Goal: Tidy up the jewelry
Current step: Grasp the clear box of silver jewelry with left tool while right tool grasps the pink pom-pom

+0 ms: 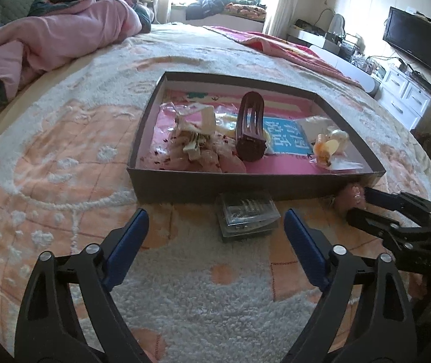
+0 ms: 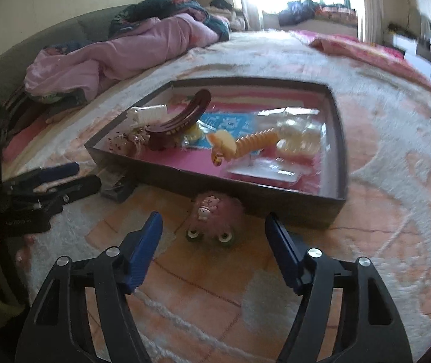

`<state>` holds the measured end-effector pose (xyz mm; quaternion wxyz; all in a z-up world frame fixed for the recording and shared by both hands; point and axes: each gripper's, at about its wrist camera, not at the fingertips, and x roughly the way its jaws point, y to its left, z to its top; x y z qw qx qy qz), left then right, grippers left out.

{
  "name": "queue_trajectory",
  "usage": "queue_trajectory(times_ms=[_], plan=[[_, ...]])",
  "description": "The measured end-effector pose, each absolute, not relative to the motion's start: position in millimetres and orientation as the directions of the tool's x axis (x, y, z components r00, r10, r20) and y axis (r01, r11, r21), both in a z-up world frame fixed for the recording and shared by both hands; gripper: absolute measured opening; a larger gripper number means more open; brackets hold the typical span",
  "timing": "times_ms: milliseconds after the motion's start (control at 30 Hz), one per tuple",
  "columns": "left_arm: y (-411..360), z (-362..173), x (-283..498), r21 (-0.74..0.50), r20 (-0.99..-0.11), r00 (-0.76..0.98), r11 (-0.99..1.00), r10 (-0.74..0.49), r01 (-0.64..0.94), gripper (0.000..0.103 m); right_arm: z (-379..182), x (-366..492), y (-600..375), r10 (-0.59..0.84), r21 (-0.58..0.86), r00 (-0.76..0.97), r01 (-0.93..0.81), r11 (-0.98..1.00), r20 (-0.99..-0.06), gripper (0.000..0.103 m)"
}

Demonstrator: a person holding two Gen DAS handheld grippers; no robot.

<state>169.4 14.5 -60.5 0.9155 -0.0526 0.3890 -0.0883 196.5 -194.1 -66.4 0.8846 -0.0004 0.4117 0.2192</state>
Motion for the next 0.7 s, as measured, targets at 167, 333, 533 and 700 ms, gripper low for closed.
queue_trajectory(times_ms=[167,333,533,700], plan=[[7.9,-64.3,174.5,-0.174,-0.714,0.666,0.976,-0.216,0.13,0.072,-72.3,201.4,-190.7,0.402,0.211,0.543,-0.379,0.901,-0.737,0.041],[-1.3,-68.5,182.9,-0.173,-0.731,0.645,0.974,-0.225,0.143,0.05,-69.5,195.0,-194.1,0.412,0.213,0.555,-0.388,0.897,-0.723,0.03],[-8.9,-66.7,177.0,-0.15,-0.736,0.638,0.974,-0.225,0.17,0.039,-63.3,181.5,-199.9,0.41,0.196,0.577,-0.398,0.896,-0.706,0.03],[-11.9,-52.0,163.5,-0.164,-0.708,0.658,0.966,-0.257,0.201,0.038,-52.1,169.7,-207.6,0.417,0.195,0.6,-0.401,0.895,-0.683,0.03]])
